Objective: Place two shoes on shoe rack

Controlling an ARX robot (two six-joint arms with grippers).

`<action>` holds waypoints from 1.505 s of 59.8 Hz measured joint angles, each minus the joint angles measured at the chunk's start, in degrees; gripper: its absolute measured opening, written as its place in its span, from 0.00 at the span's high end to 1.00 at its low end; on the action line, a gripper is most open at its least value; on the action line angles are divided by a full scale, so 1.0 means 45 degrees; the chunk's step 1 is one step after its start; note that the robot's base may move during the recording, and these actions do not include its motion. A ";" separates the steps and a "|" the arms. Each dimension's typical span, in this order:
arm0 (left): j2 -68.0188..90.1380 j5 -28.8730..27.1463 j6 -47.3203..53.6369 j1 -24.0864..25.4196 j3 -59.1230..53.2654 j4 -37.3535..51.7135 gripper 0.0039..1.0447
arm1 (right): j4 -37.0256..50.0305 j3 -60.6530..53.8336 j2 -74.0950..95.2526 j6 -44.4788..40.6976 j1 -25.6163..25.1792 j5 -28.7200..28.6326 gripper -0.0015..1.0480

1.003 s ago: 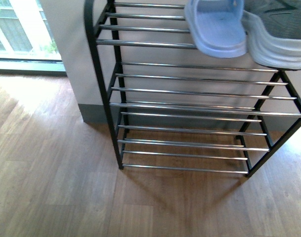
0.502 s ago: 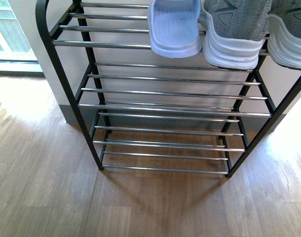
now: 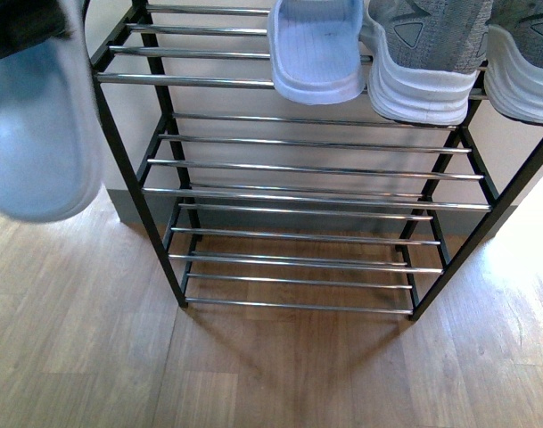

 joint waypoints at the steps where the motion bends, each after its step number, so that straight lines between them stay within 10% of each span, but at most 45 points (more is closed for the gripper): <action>1: 0.0228 0.0024 -0.0029 -0.0073 0.0296 -0.0053 0.98 | 0.0000 0.0000 0.0000 0.0000 0.0000 -0.0005 0.09; 52: 0.8655 0.2317 0.1467 -0.0515 1.2847 -0.6295 0.98 | 0.0000 0.0000 0.0000 0.0000 0.0000 -0.0005 0.09; 84: 0.8121 0.1972 0.2249 -0.0593 1.2143 -0.5683 0.12 | 0.0000 0.0000 0.0000 0.0000 0.0000 -0.0005 0.09; 90: 0.7320 0.1622 0.2409 -0.0695 1.1278 -0.5085 0.09 | 0.0000 0.0000 0.0000 0.0000 0.0000 0.0000 0.09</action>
